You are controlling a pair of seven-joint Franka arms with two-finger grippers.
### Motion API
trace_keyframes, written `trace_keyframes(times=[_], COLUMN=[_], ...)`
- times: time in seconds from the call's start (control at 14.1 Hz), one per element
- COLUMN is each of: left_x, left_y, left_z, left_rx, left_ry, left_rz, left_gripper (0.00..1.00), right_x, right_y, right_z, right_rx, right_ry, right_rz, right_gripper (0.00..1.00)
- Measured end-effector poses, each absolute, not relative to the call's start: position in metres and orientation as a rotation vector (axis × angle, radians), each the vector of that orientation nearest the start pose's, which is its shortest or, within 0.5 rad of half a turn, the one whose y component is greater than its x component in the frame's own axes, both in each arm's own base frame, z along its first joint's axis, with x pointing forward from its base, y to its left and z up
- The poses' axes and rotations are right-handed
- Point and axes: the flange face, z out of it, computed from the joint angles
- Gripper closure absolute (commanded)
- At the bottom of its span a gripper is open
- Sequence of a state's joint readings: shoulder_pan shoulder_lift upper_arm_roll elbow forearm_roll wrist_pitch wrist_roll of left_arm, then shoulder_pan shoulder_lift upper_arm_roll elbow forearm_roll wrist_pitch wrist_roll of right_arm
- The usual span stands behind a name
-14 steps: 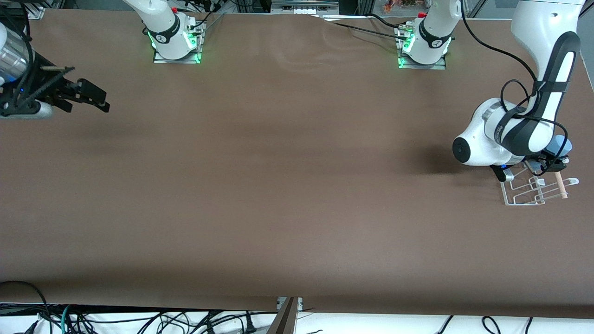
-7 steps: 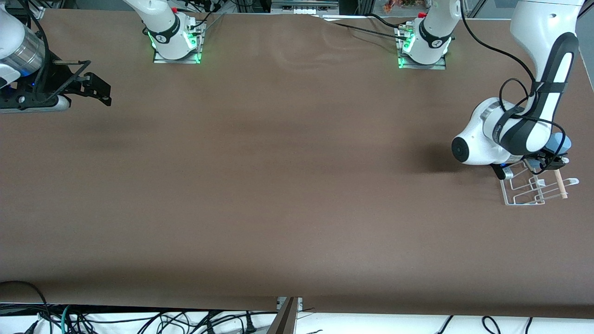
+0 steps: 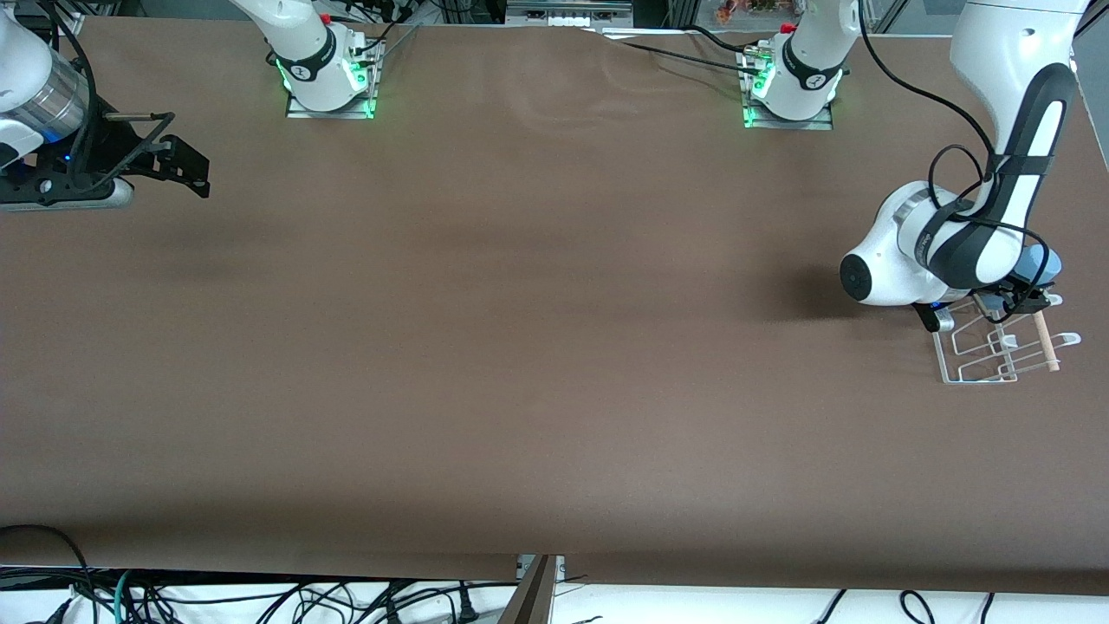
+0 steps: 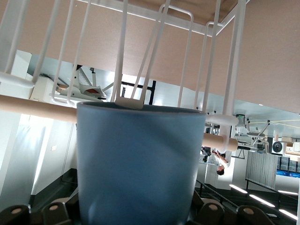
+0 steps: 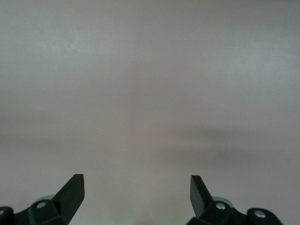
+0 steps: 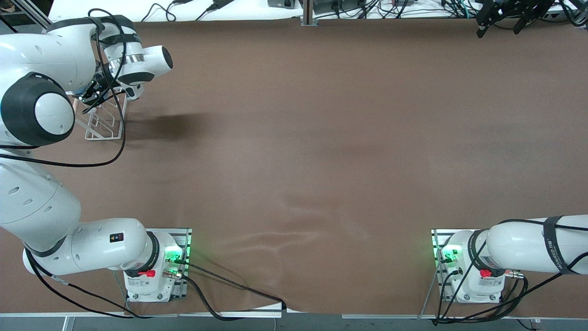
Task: Transfer cup to left arm and place on rack
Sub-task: 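Carry the cup with the left gripper into the wire rack, then open the left gripper and lift it away from the rack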
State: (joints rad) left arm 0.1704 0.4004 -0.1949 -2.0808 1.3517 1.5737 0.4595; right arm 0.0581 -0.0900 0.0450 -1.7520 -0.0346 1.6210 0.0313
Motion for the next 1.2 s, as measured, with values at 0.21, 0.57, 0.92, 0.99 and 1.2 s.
trace_keyframes(times=[0.21, 0.57, 0.92, 0.99, 1.2], left_x=[0.537, 0.539, 0.564, 0.57, 0.584], left_y=[0.093, 0.093, 0.087, 0.082, 0.057], left_z=[0.251, 0.255, 0.313, 0.332, 0.37], left_rx=[-1.579, -1.585, -2.039, -2.158, -2.504], left_ry=[1.098, 1.084, 0.842, 0.749, 0.471], left_rz=[1.084, 1.072, 1.03, 1.001, 0.872], left_gripper=[0.0, 0.0, 0.0, 0.0, 0.0], right_x=[0.525, 0.528, 0.535, 0.536, 0.54], right_y=[0.052, 0.052, 0.05, 0.049, 0.042], right_z=[0.592, 0.606, 0.596, 0.594, 0.596], right_rx=[-3.18, -3.179, -3.179, -3.178, -3.146], right_ry=[-0.107, -0.106, -0.096, -0.092, -0.049], right_rz=[0.058, 0.019, 0.047, 0.049, 0.041], right_gripper=[0.0, 0.0, 0.0, 0.0, 0.0])
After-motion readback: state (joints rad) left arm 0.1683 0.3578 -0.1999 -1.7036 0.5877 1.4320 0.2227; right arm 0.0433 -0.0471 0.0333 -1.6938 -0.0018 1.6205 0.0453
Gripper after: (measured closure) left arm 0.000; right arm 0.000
